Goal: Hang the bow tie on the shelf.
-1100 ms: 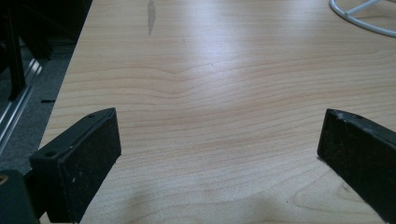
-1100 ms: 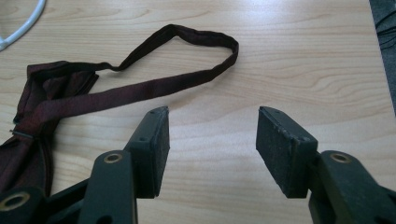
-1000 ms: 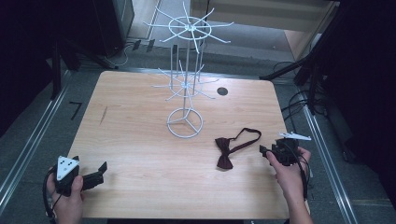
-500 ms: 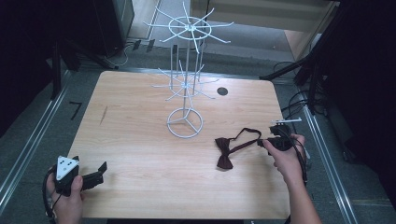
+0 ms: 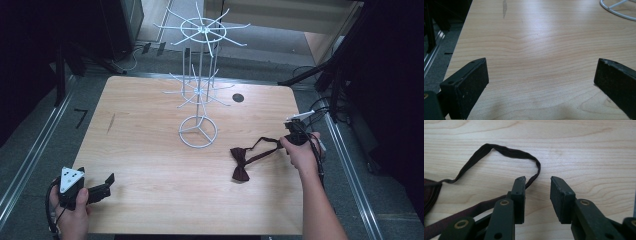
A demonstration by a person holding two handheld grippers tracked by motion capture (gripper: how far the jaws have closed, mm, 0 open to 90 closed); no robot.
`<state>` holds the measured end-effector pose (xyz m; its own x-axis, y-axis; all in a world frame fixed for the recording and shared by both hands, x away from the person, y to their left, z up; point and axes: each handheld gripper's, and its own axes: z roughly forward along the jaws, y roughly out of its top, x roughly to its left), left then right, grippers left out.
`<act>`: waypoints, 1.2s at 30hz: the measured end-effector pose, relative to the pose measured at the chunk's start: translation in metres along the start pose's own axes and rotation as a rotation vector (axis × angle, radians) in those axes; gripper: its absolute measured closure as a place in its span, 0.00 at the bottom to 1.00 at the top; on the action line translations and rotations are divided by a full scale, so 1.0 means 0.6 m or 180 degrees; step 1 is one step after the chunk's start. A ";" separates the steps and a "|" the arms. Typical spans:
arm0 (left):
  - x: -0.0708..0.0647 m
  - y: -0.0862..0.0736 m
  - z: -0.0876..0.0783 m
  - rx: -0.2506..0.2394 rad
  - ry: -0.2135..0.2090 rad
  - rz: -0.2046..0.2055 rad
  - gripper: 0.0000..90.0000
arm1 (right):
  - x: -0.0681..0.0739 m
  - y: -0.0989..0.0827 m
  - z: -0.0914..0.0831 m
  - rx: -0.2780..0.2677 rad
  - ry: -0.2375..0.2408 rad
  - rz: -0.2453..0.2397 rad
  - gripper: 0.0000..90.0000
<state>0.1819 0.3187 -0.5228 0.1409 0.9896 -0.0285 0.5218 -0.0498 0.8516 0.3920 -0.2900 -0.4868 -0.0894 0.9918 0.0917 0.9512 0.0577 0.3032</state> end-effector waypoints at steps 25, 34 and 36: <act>0.000 0.000 0.000 0.0007 -0.0003 -0.0004 0.00 | 0.022 0.025 0.045 0.0280 -0.0138 0.0128 0.88; 0.000 0.000 0.000 0.0005 -0.0005 -0.0004 0.00 | 0.026 0.022 0.045 0.0285 -0.0161 -0.0136 1.00; 0.000 0.000 0.001 0.0003 -0.0007 -0.0010 0.00 | 0.026 0.022 0.044 0.0272 -0.0161 -0.0145 1.00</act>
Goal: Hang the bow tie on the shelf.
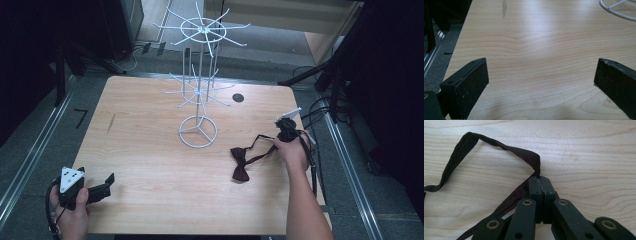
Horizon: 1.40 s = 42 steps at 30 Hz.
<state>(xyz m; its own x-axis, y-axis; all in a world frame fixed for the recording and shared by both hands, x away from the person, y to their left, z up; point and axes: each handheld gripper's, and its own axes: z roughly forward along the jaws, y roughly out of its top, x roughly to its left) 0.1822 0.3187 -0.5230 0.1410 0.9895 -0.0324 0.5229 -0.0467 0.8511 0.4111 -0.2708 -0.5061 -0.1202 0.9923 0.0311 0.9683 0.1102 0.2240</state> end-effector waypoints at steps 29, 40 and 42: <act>0.000 0.000 0.000 0.0006 0.0001 0.0005 0.00 | 0.093 -0.036 -0.136 -0.2302 -0.0118 -0.0574 1.00; 0.000 0.000 0.000 0.0005 0.0003 0.0006 0.00 | 0.122 -0.057 -0.183 -0.2790 -0.0075 -0.0703 1.00; 0.000 0.000 0.000 0.0005 0.0003 0.0006 0.00 | 0.128 -0.061 -0.191 -0.2866 -0.0051 -0.0718 1.00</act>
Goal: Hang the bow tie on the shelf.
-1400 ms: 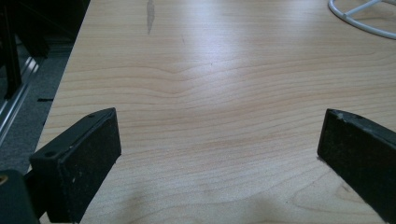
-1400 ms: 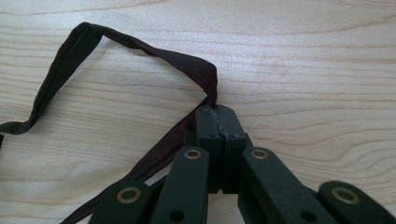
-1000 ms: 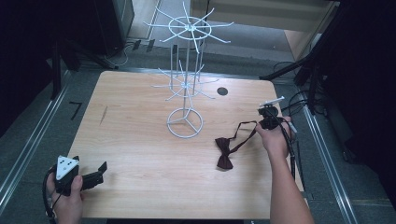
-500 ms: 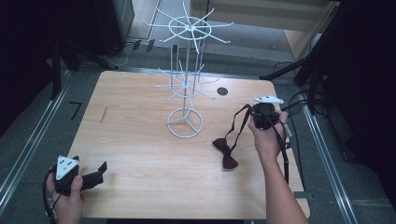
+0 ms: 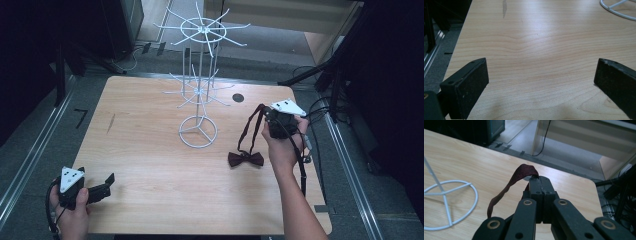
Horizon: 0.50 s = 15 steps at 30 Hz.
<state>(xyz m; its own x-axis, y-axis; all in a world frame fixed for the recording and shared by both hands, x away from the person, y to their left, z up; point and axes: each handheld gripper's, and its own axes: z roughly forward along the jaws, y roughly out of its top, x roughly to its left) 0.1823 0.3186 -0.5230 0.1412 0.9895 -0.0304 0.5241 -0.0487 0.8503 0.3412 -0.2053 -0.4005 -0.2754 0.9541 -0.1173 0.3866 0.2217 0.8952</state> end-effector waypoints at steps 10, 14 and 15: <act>0.000 0.000 0.000 0.0000 -0.0001 0.0000 0.00 | 0.026 0.018 -0.026 -0.0271 0.0201 -0.0051 1.00; 0.000 0.000 0.000 0.0000 -0.0002 0.0000 0.00 | 0.041 0.025 -0.032 -0.0342 0.0298 -0.0058 1.00; 0.000 0.000 0.000 0.0001 -0.0002 0.0001 0.00 | 0.044 0.027 -0.034 -0.0357 0.0315 -0.0050 1.00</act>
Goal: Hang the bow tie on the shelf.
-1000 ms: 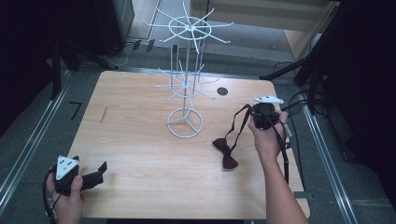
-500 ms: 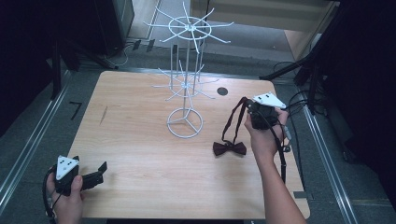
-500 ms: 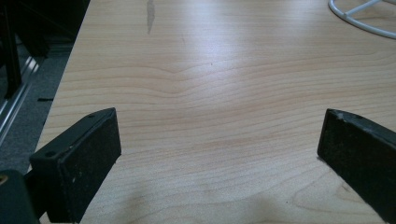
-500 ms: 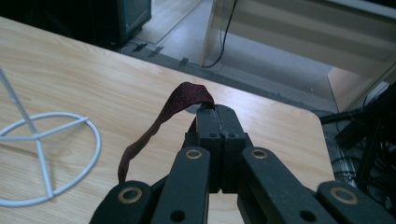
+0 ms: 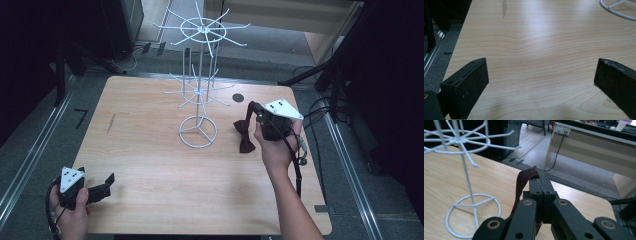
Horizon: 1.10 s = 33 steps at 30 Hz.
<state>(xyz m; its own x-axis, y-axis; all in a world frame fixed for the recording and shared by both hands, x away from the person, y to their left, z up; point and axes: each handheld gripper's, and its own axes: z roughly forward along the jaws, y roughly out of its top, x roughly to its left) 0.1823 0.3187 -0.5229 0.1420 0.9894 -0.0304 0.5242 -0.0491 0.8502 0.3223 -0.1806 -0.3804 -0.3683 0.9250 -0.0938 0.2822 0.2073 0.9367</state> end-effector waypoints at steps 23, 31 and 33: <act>0.000 0.000 0.000 -0.0001 -0.0008 -0.0010 0.00 | 0.061 0.030 0.018 -0.0027 0.0287 -0.0067 1.00; 0.001 0.000 0.000 0.0001 -0.0014 -0.0014 0.00 | 0.061 0.037 0.038 0.0041 0.0259 -0.0051 1.00; 0.001 0.000 0.000 0.0003 -0.0015 -0.0013 0.00 | 0.061 0.040 0.041 0.0046 0.0253 -0.0043 1.00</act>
<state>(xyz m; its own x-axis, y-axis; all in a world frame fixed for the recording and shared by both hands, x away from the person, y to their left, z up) 0.1824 0.3190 -0.5229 0.1436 0.9890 -0.0363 0.5255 -0.0451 0.8496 0.3373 -0.1342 -0.3698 -0.4411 0.8940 -0.0787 0.2894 0.2247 0.9305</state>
